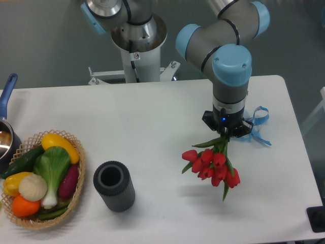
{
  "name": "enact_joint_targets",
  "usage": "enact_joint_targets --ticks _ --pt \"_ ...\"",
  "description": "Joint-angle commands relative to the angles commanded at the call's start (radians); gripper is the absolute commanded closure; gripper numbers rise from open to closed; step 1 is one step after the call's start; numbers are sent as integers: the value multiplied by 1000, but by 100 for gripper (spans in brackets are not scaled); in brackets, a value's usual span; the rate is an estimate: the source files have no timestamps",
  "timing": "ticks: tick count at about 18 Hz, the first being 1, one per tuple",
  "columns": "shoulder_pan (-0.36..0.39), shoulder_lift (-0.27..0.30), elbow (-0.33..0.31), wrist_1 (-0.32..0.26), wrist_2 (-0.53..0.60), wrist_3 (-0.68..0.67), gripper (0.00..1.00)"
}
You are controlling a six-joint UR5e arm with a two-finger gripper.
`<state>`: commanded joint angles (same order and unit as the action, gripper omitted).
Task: Insert the flowers into the vase
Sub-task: 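Lift the red tulip bunch upward with the gripper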
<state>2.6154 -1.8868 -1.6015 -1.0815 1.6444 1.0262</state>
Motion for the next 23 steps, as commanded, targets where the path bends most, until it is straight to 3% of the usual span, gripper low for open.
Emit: enact_joint_targets --ticks 11,14,17,20,23 --pt "11 2 0 6 -23 -11 100" --pt "28 5 5 35 -132 -11 100" --pt "37 11 -6 106 -207 -14 100" --pt "48 24 -9 115 -271 -46 100" --pt "80 49 -21 133 -446 -52 100"
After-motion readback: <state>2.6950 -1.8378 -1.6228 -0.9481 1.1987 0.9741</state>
